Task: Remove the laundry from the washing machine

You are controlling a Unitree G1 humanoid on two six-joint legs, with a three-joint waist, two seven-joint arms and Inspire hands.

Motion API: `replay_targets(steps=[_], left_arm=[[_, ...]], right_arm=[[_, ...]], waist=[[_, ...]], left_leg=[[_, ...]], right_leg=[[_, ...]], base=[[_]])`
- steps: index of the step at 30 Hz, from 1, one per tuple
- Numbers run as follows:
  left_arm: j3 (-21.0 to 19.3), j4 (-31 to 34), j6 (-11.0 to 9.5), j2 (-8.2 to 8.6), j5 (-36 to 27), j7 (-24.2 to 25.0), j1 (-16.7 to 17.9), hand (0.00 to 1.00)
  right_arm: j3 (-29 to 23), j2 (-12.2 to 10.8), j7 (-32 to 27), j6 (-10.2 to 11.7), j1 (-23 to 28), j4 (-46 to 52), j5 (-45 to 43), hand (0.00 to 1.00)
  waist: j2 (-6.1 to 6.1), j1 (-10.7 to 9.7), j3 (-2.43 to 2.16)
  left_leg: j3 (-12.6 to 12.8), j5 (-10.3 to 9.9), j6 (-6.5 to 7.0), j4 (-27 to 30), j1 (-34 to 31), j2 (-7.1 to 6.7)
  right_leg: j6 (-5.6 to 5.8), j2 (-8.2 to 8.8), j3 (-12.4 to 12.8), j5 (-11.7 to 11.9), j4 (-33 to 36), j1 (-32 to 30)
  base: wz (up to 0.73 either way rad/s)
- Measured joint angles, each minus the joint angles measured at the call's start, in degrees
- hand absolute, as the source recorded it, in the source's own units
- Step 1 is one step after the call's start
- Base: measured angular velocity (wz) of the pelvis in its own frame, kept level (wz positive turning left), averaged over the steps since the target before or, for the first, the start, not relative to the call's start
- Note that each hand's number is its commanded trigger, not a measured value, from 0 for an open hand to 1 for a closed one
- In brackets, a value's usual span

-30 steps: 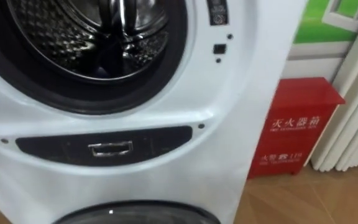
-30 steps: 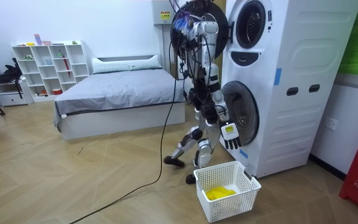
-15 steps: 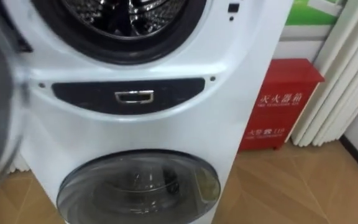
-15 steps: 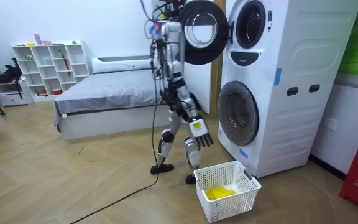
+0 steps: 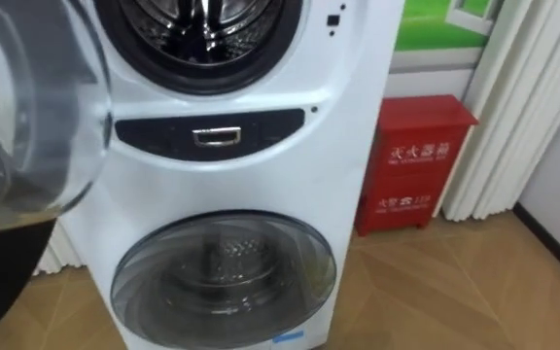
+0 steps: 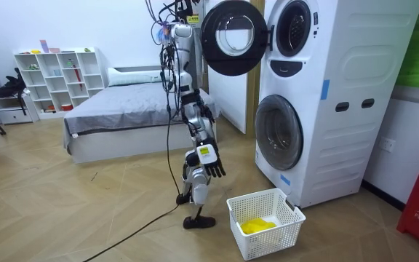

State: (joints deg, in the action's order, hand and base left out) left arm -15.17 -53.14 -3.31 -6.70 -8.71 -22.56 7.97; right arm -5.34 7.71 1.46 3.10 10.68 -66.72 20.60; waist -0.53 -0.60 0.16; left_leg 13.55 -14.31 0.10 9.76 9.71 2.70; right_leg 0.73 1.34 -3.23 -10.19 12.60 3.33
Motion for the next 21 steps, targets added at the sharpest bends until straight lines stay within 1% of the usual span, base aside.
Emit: replay_targets(steps=[1,2,3,4,5,6,7,8,9,10,11,12,13,14,16,17,18,19,21], left_arm=[[-2.4,4.6,-1.0,-1.07,-1.4,-1.0,-0.2,0.00],[-3.2,7.1,-1.4,-1.79,-2.9,-1.8,-0.2,0.00],[-4.3,10.9,-2.8,-3.64,-5.4,-3.2,-0.3,0.00],[-6.4,14.9,-3.4,-4.96,-6.4,-4.4,-0.3,0.00],[-7.7,17.4,-3.5,-5.28,-6.5,-5.1,-0.2,0.00],[-9.7,22.9,-4.1,-5.50,-6.7,-6.9,0.8,0.00],[-11.1,28.2,-4.6,-5.55,-6.4,-8.5,2.0,0.00],[-12.1,32.5,-4.6,-5.63,-6.5,-9.9,2.6,0.00],[-12.5,34.5,-4.5,-5.69,-6.5,-10.6,2.8,0.00],[-13.1,38.9,-4.4,-5.70,-6.2,-11.6,2.9,0.00],[-13.8,43.3,-4.5,-5.75,-5.7,-12.3,2.9,0.00],[-14.1,45.4,-4.5,-5.80,-4.8,-12.5,2.9,0.00],[-14.3,48.6,-4.5,-6.23,-2.9,-13.0,2.8,0.00],[-14.4,50.0,-4.5,-6.54,-1.7,-13.2,2.8,0.00],[-14.7,53.9,-4.3,-7.94,3.5,-13.7,2.8,0.00],[-14.9,54.8,-4.2,-8.08,4.9,-13.8,2.8,0.00],[-15.2,57.6,-4.2,-8.10,7.2,-14.4,2.8,0.00],[-15.8,60.4,-4.2,-8.20,8.6,-14.5,2.8,0.00],[-15.6,63.5,-4.2,-8.87,9.5,-14.3,2.5,0.00]], right_arm=[[-2.0,0.1,0.0,0.4,0.0,0.9,-1.0,0.00],[-2.6,0.2,-0.1,0.6,0.0,1.3,-1.2,0.00],[-3.0,0.6,-0.2,1.1,-0.1,1.6,-1.9,0.00],[-3.9,0.9,-0.2,1.2,0.1,1.8,-3.1,0.00],[-4.3,1.0,-0.4,1.2,0.1,2.1,-3.3,0.00],[-5.2,1.0,-0.8,1.2,0.6,2.6,-3.3,0.00],[-5.7,1.1,-1.3,1.2,1.1,2.6,-3.2,0.00],[-6.3,1.1,-1.5,1.1,1.3,2.6,-3.4,0.00],[-6.7,1.1,-1.6,1.1,1.3,2.6,-3.6,0.00],[-7.2,1.1,-1.6,1.1,1.5,2.6,-4.1,0.00],[-7.2,1.0,-1.6,1.1,1.5,2.6,-4.7,0.00],[-7.2,1.0,-1.5,1.0,1.5,2.6,-5.1,0.00],[-7.2,1.0,-1.4,1.0,1.2,2.6,-5.4,0.00],[-7.2,1.0,-1.4,1.0,1.2,2.6,-5.5,0.00],[-7.1,1.0,-1.2,1.0,1.1,2.8,-5.5,0.00],[-7.1,1.0,-1.1,1.0,1.1,2.9,-5.7,0.00],[-7.2,1.0,-0.7,1.0,1.6,2.9,-6.2,0.00],[-7.2,1.1,-0.2,1.0,1.7,2.9,-7.2,0.00],[-7.2,1.3,0.6,1.1,1.4,2.6,-8.5,0.00]], waist=[[0.23,0.9,-0.10],[0.30,1.3,-0.13],[0.57,1.5,-0.26],[0.92,2.0,-0.44],[1.04,2.4,-0.50],[1.34,2.7,-0.54],[1.82,2.8,-0.72],[2.30,2.9,-0.63],[2.54,2.9,-0.58],[2.82,3.3,-0.46],[2.99,4.1,-0.41],[2.90,4.3,-0.46],[3.00,4.6,-0.44],[3.19,4.7,-0.35],[3.37,5.3,-0.18],[3.34,5.4,-0.17],[3.35,5.3,-0.03],[3.30,5.4,-0.02],[3.12,5.0,0.03]], left_leg=[[0.0,0.1,-0.12,-0.2,0.1,0.12],[0.1,0.1,-0.17,-0.3,0.0,0.19],[0.1,0.1,-0.24,-0.3,0.0,0.36],[0.0,0.1,-0.33,-0.3,-0.2,0.49],[-0.1,0.1,-0.37,-0.3,-0.2,0.54],[-0.6,0.1,-0.45,-0.5,-0.2,0.58],[-1.6,0.1,-0.47,-0.6,-0.2,0.58],[-2.3,0.1,-0.47,-0.5,-0.4,0.56],[-2.8,0.1,-0.47,-0.5,-0.5,0.55],[-3.0,0.1,-0.47,-0.4,-0.7,0.54],[-3.5,0.1,-0.47,-0.3,-1.0,0.50],[-4.2,0.1,-0.47,-0.3,-1.2,0.44],[-5.1,0.1,-0.48,-0.3,-1.5,0.42],[-5.4,0.1,-0.49,-0.3,-1.6,0.40],[-6.3,0.1,-0.51,-0.2,-1.3,0.40],[-6.7,0.1,-0.51,-0.2,-1.3,0.40],[-7.6,0.1,-0.51,-0.1,-1.4,0.31],[-8.4,0.1,-0.51,0.0,-1.4,0.23],[-10.1,0.1,-0.51,0.1,-1.4,-0.23]], right_leg=[[-0.09,-0.21,0.1,0.1,-0.2,0.1],[-0.20,-0.32,0.2,0.1,-0.3,0.1],[-0.32,-0.45,0.0,0.2,-0.6,0.1],[-0.43,-0.61,0.0,0.3,-0.7,0.1],[-0.45,-0.68,-0.1,0.3,-0.7,0.2],[-0.44,-0.73,-0.6,0.3,-1.0,0.5],[-0.44,-0.65,-1.9,0.3,-1.0,0.6],[-0.44,-0.56,-2.7,0.3,-1.0,0.7],[-0.44,-0.52,-3.1,0.3,-1.0,0.7],[-0.44,-0.45,-3.5,0.3,-1.1,0.6],[-0.44,-0.33,-4.6,0.3,-1.3,0.7],[-0.44,-0.29,-5.1,0.3,-1.4,0.7],[-0.43,-0.23,-5.5,0.3,-1.6,0.8],[-0.43,-0.24,-5.6,0.3,-1.7,0.9],[-0.42,-0.28,-6.4,0.3,-2.2,1.8],[-0.42,-0.29,-6.6,0.3,-2.3,2.0],[-0.42,-0.27,-6.7,0.3,-2.9,2.6],[-0.42,-0.25,-6.8,0.3,-3.2,3.1],[-0.29,0.16,-8.1,0.2,-4.1,4.3]], base=[[-0.08],[-0.05],[0.00],[0.00],[0.06],[0.16],[0.26],[0.25],[0.23],[0.16],[0.14],[0.20],[0.21],[0.22],[0.18],[0.31],[0.37],[0.47],[0.42]])
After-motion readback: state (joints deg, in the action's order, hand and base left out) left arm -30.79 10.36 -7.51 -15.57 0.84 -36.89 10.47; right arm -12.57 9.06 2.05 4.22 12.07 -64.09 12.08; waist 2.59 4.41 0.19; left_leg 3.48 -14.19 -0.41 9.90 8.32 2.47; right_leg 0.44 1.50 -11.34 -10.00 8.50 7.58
